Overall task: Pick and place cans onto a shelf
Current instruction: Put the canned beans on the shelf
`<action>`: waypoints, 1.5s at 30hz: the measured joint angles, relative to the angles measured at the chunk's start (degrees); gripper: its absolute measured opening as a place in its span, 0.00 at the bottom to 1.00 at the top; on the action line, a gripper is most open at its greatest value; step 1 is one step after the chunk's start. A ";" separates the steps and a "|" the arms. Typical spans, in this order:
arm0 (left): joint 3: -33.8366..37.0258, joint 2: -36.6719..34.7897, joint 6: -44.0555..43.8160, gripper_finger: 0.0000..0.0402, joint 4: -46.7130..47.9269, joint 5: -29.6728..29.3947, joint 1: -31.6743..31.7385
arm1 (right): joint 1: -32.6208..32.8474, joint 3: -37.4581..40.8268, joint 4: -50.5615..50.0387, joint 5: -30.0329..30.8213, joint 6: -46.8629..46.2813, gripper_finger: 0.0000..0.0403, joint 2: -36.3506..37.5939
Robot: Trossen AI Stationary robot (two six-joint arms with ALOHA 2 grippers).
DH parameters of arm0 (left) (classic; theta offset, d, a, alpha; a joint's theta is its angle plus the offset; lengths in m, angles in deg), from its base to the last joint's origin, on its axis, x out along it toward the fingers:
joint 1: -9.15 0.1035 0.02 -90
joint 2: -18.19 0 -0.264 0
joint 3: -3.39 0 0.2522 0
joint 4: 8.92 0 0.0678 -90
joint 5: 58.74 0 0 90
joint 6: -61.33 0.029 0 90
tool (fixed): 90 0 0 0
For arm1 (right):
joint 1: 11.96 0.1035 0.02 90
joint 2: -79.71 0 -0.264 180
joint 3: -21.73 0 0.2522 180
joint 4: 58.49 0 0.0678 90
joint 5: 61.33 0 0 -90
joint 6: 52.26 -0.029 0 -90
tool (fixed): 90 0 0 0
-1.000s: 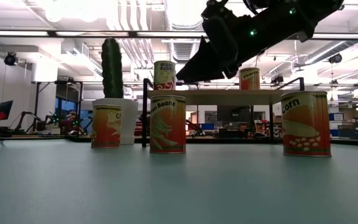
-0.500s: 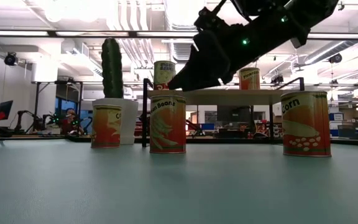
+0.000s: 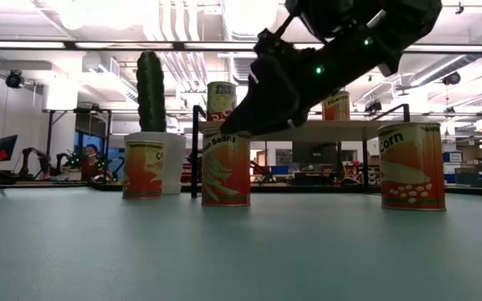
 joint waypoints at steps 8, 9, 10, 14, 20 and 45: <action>-0.02 0.07 0.00 0.00 0.05 -0.02 0.00 | -0.86 -1.87 -0.04 -0.23 -0.49 0.95 -2.79; -0.02 0.07 0.00 0.00 0.07 -0.02 0.00 | -1.01 -1.99 -0.13 -0.20 -0.51 0.95 -3.02; -0.02 0.07 0.00 0.00 0.09 -0.02 0.00 | -1.09 -2.36 0.05 -0.21 -0.48 0.95 -3.35; -0.04 0.11 0.02 0.00 0.45 -0.04 0.00 | -1.26 -2.41 0.08 -0.28 0.12 0.93 -3.41; -0.04 0.13 0.02 0.00 0.51 -0.04 0.00 | -1.47 -2.32 0.05 -2.43 -0.83 0.79 -3.39; -0.04 0.13 0.00 0.00 1.03 -0.02 0.00 | -2.06 -2.58 -15.67 -12.89 5.53 0.76 16.00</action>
